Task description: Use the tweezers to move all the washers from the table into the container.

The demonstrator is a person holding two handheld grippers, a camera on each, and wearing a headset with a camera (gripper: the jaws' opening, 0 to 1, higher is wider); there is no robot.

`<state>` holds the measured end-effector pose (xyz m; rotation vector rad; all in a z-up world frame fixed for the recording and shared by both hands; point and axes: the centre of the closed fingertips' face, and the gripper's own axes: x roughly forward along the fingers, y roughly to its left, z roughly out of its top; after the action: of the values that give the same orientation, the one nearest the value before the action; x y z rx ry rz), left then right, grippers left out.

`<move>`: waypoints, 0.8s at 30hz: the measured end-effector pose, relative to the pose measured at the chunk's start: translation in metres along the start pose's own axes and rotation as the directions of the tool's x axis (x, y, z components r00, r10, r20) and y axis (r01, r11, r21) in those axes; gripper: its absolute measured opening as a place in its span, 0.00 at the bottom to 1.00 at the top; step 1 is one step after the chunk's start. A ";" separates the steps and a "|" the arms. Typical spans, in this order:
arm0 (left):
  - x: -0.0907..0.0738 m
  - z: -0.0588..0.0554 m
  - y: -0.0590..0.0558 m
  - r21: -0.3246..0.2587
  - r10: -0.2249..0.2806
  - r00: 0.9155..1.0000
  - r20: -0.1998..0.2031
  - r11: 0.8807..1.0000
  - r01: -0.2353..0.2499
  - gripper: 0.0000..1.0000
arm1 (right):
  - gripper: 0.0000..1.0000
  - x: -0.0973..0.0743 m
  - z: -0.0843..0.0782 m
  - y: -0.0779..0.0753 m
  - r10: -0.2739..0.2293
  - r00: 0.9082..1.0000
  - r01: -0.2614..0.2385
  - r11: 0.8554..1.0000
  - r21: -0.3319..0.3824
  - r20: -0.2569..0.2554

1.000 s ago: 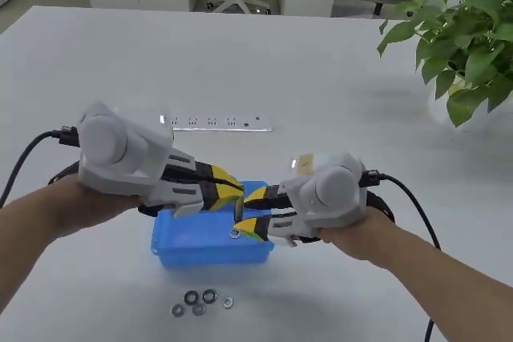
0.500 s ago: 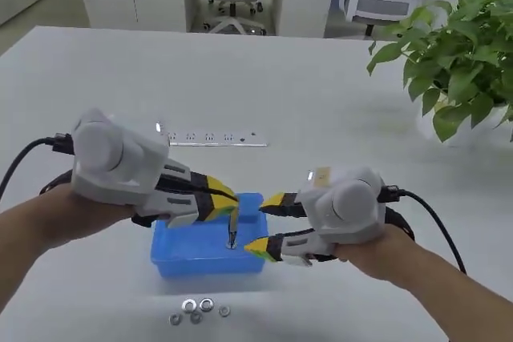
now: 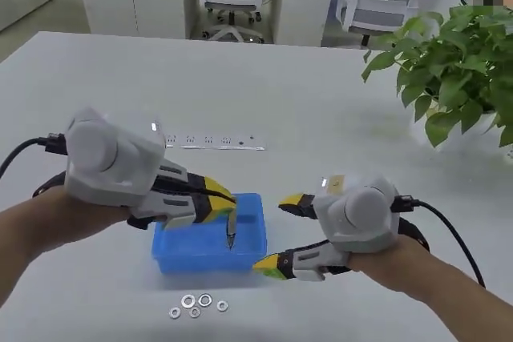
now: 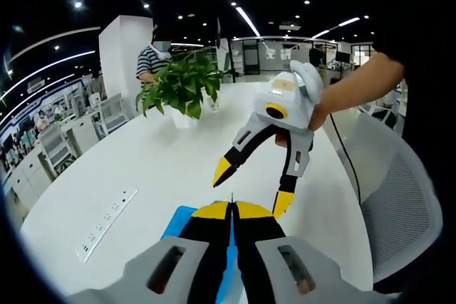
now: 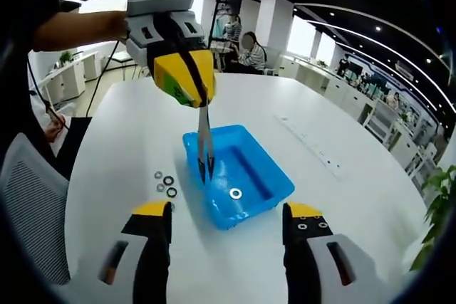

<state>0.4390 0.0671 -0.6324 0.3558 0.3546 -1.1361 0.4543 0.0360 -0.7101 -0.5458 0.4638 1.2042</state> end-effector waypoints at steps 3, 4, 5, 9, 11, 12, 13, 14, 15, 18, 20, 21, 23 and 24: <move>-0.002 -0.001 -0.007 -0.003 -0.002 1.000 0.003 1.000 0.002 0.05 | 0.68 -0.002 -0.001 0.005 0.003 1.000 -0.003 1.000 0.006 0.000; -0.002 -0.001 -0.009 -0.006 -0.002 1.000 0.004 1.000 0.002 0.05 | 0.69 -0.003 -0.002 0.006 0.004 1.000 -0.004 1.000 0.010 -0.002; -0.003 -0.002 -0.011 -0.006 -0.003 1.000 0.003 1.000 0.003 0.05 | 0.71 -0.003 -0.003 0.008 0.004 1.000 -0.004 1.000 0.014 -0.004; -0.003 -0.005 -0.020 -0.005 -0.008 1.000 -0.001 1.000 0.008 0.05 | 0.77 -0.005 -0.006 0.016 0.013 1.000 -0.013 0.999 0.032 -0.004; -0.003 -0.006 -0.023 -0.005 -0.011 1.000 -0.002 1.000 0.011 0.05 | 0.81 -0.005 -0.007 0.018 0.014 1.000 -0.014 0.999 0.042 -0.001; -0.003 -0.007 -0.024 -0.006 -0.011 1.000 -0.002 1.000 0.011 0.05 | 0.82 -0.005 -0.009 0.019 0.015 1.000 -0.015 0.999 0.044 -0.004; -0.003 -0.007 -0.024 -0.006 -0.010 1.000 -0.001 1.000 0.010 0.05 | 0.82 -0.005 -0.010 0.021 0.018 1.000 -0.017 0.999 0.045 -0.009; -0.003 -0.008 -0.025 -0.007 -0.010 1.000 0.000 1.000 0.010 0.05 | 0.83 -0.006 -0.011 0.021 0.018 1.000 -0.018 0.999 0.044 -0.010; -0.003 -0.008 -0.026 -0.008 -0.009 1.000 0.001 1.000 0.009 0.05 | 0.84 -0.006 -0.011 0.022 0.021 1.000 -0.020 0.999 0.046 -0.010; -0.003 -0.010 -0.028 -0.009 -0.009 1.000 0.003 1.000 0.009 0.05 | 0.90 -0.006 -0.011 0.025 0.027 1.000 -0.026 0.998 0.064 -0.003; -0.002 -0.012 -0.030 -0.010 -0.011 1.000 0.002 1.000 0.011 0.05 | 0.95 -0.007 -0.010 0.026 0.019 1.000 -0.020 0.997 0.072 0.006; -0.002 -0.012 -0.031 -0.012 -0.011 1.000 0.003 1.000 0.011 0.05 | 0.97 -0.007 -0.011 0.026 0.015 1.000 -0.015 0.997 0.073 0.006; 0.000 -0.015 -0.033 -0.014 -0.013 1.000 0.002 1.000 0.013 0.05 | 1.00 -0.007 -0.012 0.026 0.009 1.000 -0.009 0.997 0.083 0.004; 0.000 -0.017 -0.034 -0.014 -0.015 1.000 0.000 1.000 0.015 0.05 | 1.00 -0.007 -0.013 0.027 0.012 1.000 -0.013 0.996 0.085 0.004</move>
<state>0.4061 0.0616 -0.6509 0.3416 0.3658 -1.1472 0.4259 0.0303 -0.7198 -0.4684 0.5134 1.1916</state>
